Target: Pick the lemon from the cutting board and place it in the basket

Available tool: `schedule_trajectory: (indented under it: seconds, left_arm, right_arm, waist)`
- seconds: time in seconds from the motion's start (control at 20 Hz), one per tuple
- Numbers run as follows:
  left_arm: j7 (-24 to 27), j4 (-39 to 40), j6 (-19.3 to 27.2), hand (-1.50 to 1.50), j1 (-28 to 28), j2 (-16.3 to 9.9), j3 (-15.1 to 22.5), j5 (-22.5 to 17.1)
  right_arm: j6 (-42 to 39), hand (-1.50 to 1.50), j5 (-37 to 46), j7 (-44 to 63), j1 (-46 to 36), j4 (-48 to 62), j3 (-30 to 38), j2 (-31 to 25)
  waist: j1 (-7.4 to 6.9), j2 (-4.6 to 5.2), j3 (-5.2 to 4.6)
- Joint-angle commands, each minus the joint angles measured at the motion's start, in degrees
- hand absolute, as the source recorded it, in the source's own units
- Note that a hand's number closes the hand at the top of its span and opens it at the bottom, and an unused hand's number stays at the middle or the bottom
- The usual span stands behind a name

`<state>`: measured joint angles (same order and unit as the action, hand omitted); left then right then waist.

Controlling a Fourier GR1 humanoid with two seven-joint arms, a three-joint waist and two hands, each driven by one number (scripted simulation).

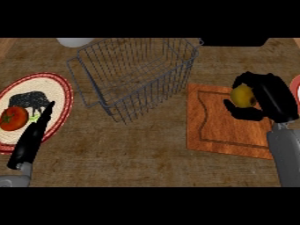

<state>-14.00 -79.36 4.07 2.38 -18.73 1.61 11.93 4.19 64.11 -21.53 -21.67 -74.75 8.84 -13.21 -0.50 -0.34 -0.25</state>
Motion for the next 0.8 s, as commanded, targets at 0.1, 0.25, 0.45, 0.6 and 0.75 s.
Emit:
schedule_trajectory:
  seconds: [0.1, 0.25, 0.45, 0.6, 0.75]
  left_arm:
    - [0.4, 0.8, -1.2, 0.00, -0.8, -0.9, -1.9, -1.0]
    - [2.2, 2.0, -0.5, 0.00, -2.0, -0.2, -2.3, -0.6]
    - [-2.9, -3.6, 0.1, 0.00, -2.3, 0.8, -0.2, 1.4]
    - [-2.3, -2.5, -0.9, 0.00, -1.3, 0.1, -1.3, 0.8]
    - [2.0, 0.6, 0.2, 0.00, -2.6, 2.1, -0.9, 1.3]
  right_arm:
    - [-18.6, 1.50, -6.9, 8.1, -9.2, -15.1, 3.2, -5.2]
    - [-24.9, 1.50, -11.0, 11.5, -8.2, -24.3, 3.8, -4.8]
    - [-35.0, 1.50, -17.6, 17.5, -16.4, -26.6, 6.5, -6.1]
    - [-41.4, 1.50, -23.3, 24.1, -21.4, -27.9, 8.3, -4.2]
    - [-47.3, 1.50, -29.2, 30.4, -23.7, -30.8, 9.9, -2.3]
  waist:
    - [1.16, -0.12, 0.14]
    - [1.38, -0.13, 0.18]
    - [0.61, -0.06, 0.23]
    - [0.64, -0.03, 0.21]
    - [0.83, 0.00, 0.19]
